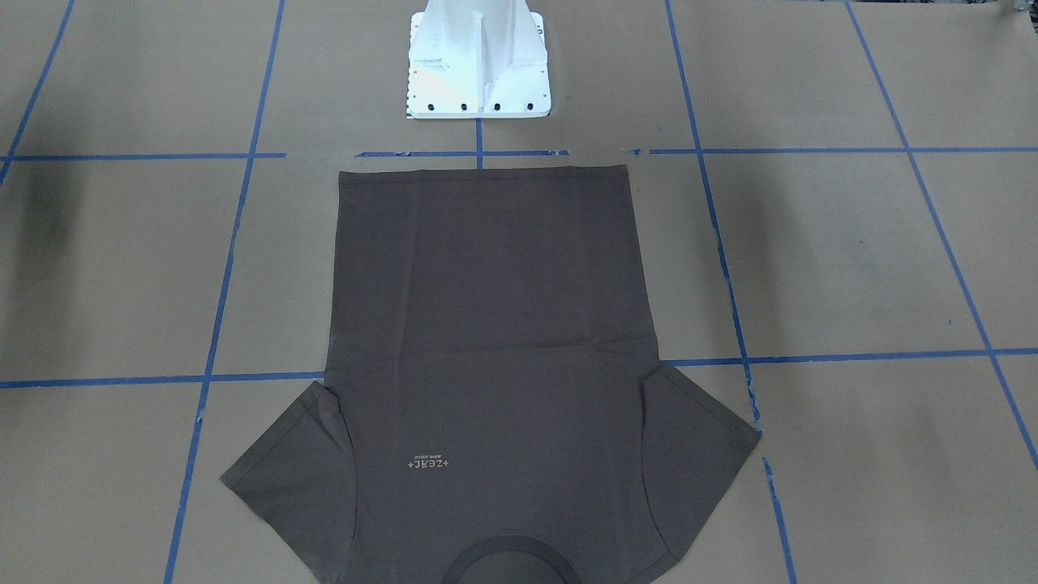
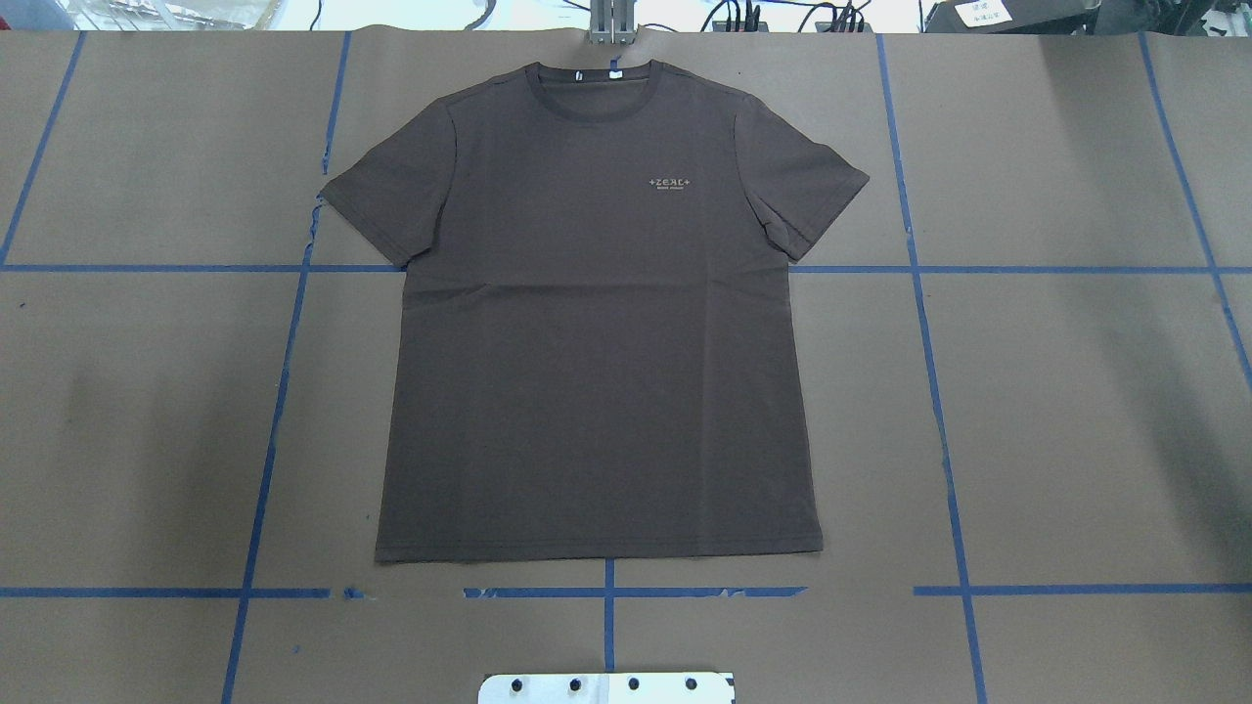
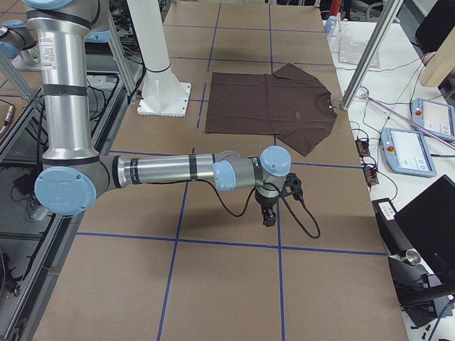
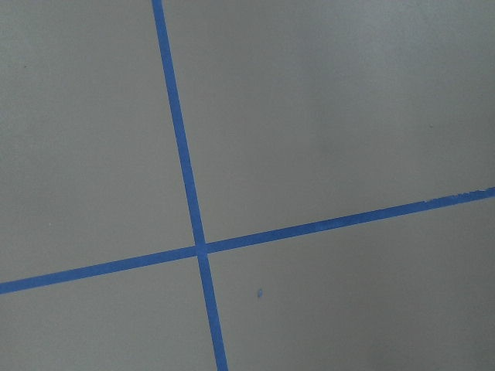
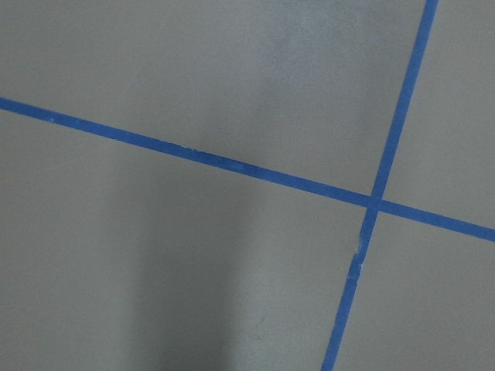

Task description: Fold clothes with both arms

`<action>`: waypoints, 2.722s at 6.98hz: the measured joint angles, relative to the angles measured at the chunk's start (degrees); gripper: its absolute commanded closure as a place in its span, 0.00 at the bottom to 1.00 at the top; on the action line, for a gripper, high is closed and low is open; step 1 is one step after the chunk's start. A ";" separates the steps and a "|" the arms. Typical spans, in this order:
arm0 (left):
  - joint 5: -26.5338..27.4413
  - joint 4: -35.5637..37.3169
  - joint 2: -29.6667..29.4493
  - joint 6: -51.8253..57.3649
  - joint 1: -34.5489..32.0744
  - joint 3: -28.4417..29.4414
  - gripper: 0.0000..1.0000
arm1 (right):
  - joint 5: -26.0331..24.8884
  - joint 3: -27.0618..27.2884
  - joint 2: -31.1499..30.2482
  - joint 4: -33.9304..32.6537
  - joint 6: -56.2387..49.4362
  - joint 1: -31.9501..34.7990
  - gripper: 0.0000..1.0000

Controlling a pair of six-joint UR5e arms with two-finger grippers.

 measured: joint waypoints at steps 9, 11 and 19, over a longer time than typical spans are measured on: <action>-5.01 -1.86 -0.40 -0.70 0.09 -4.41 0.00 | 0.95 -1.58 0.80 8.81 5.07 -4.34 0.00; -4.95 -4.33 -0.30 -2.64 0.46 -4.92 0.00 | 0.25 -7.40 7.31 18.14 20.85 -9.92 0.07; -4.93 -8.05 0.21 -4.28 0.88 -4.55 0.00 | -14.99 -35.96 40.35 25.93 74.70 -25.52 0.28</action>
